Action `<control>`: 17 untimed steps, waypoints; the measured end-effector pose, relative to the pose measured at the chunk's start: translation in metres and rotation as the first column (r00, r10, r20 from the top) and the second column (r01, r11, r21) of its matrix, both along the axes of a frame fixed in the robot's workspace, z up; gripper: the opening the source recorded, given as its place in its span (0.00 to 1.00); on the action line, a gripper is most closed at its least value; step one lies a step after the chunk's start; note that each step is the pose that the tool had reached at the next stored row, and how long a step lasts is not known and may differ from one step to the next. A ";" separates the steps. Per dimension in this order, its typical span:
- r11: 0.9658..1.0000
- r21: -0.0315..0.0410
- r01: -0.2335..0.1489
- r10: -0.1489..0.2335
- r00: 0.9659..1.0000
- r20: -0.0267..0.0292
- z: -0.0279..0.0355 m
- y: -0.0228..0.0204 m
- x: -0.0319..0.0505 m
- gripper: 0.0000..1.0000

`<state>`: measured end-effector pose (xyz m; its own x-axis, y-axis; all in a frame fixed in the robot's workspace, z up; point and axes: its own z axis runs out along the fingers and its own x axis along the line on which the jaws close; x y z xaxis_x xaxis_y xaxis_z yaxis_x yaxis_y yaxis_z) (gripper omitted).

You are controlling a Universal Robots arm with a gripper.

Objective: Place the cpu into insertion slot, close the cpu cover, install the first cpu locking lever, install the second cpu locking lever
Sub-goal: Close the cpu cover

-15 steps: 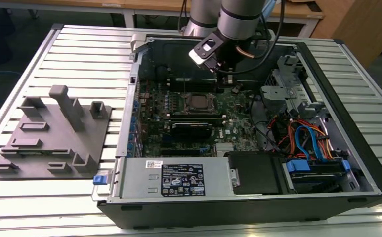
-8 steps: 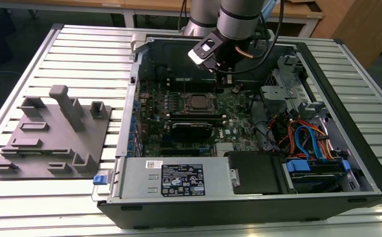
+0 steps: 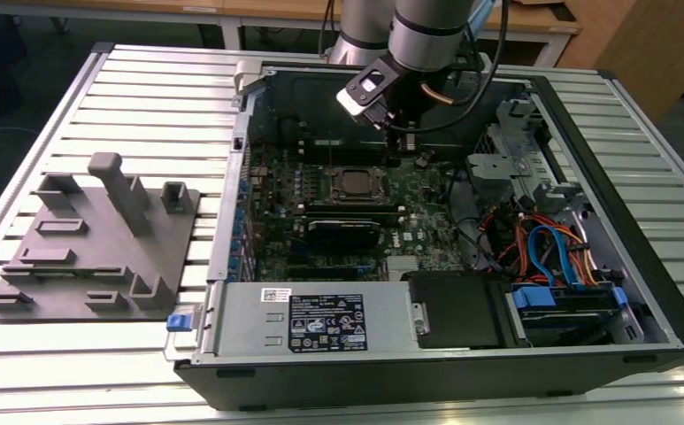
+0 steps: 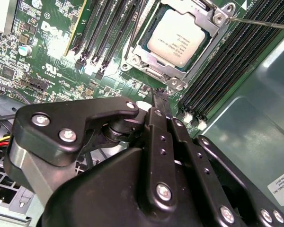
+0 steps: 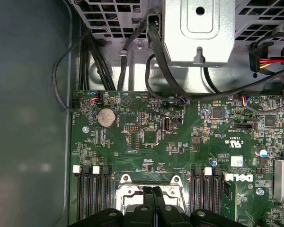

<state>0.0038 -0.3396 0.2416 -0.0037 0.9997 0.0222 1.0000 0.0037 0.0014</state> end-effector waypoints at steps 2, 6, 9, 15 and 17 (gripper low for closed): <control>1.000 0.000 0.000 0.000 1.000 0.000 -0.0003 0.0000 -0.0007 0.10; 1.000 0.000 0.000 0.000 1.000 0.000 -0.0025 0.0000 -0.0063 0.10; 1.000 0.000 0.000 0.000 1.000 0.000 -0.0053 0.0003 -0.0164 0.10; 1.000 0.000 -0.001 0.001 1.000 0.000 -0.0093 0.0003 -0.0295 0.10; 1.000 0.000 -0.001 0.001 1.000 0.000 -0.0111 0.0003 -0.0334 0.10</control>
<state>-0.0296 -0.3393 0.2306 -0.0043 0.9997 0.0221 1.0000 0.0043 0.0015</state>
